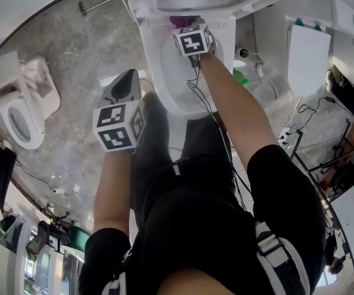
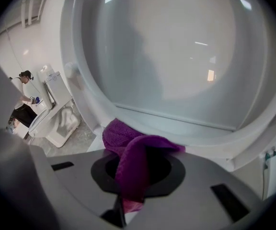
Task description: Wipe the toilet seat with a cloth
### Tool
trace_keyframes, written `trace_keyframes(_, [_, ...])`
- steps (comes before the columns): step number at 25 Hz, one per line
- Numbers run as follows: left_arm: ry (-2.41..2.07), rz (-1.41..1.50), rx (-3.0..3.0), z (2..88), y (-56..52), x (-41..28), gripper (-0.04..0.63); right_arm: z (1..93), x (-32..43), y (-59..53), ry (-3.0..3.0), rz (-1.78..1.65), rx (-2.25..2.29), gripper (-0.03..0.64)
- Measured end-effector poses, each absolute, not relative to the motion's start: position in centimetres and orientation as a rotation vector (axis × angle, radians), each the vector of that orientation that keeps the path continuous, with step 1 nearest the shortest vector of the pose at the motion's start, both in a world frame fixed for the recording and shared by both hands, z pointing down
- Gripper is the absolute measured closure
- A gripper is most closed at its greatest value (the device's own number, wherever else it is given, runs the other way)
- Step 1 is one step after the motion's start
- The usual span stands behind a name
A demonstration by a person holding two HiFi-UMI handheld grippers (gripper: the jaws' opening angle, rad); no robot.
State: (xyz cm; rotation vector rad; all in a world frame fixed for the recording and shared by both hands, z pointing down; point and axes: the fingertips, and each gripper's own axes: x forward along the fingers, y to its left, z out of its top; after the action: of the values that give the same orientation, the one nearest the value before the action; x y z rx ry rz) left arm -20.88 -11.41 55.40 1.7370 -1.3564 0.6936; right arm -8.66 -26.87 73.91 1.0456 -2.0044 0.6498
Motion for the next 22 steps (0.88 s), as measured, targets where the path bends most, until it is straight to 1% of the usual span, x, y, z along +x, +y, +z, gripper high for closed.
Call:
trace_keyframes(4, [-1.345,0.702,1.750,55.3,-12.0,-18.0,0.586,74.0,-6.1,-27.2,-1.989,0.640,1.036,0.568])
trace_keyframes(16, [-1.349,0.693,1.777,54.6,-15.4,-9.2,0.586,74.4,4.8,-29.8,-1.918,0.694,1.090,0.569])
trace_keyframes(22, [-1.354,0.690,1.794,54.0,-17.0,-6.2,0.586,74.0,7.6,-30.8,-1.882,0.686,1.122,0.569])
